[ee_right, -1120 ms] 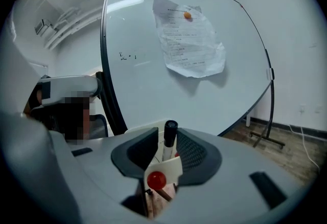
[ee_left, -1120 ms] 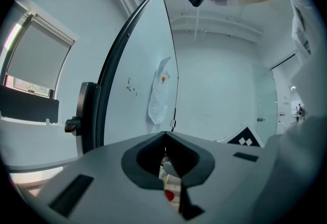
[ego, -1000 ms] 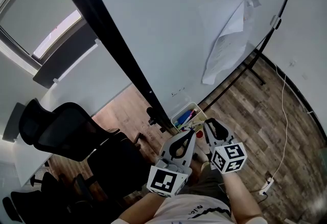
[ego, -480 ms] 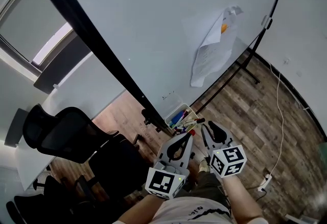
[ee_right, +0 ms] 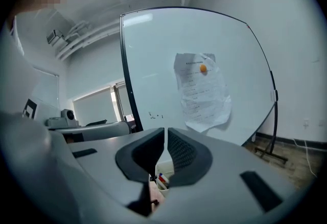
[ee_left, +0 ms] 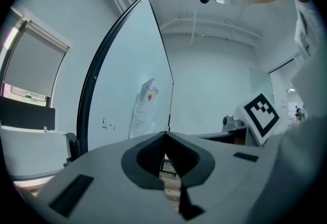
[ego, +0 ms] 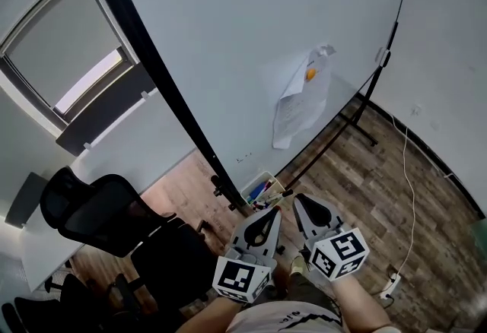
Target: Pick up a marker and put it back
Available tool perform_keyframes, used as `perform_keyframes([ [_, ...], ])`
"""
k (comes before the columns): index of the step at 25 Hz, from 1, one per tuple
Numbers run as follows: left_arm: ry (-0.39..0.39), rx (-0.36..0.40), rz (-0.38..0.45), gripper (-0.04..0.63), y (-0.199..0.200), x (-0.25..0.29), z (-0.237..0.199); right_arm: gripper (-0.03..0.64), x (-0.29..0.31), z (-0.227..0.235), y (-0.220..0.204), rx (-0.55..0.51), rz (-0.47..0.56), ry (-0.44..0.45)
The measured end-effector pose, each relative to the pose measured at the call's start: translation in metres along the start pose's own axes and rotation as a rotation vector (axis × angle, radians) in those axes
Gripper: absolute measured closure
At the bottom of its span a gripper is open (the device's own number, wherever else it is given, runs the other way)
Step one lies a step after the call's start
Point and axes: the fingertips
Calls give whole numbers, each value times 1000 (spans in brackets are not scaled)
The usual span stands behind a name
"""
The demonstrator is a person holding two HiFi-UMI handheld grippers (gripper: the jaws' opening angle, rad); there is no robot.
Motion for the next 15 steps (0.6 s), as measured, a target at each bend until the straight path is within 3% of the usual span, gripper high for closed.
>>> perform_keyframes([
  [15,-25,14,98,584,48,22,21,600,-7,-20,67,-29,81,88],
])
Point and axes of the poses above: the fingertips, and each gripper's own axes: x forward along the fingers, z to its right, y out of its top, and after that the axes turned 11 degrees about z, right-handed
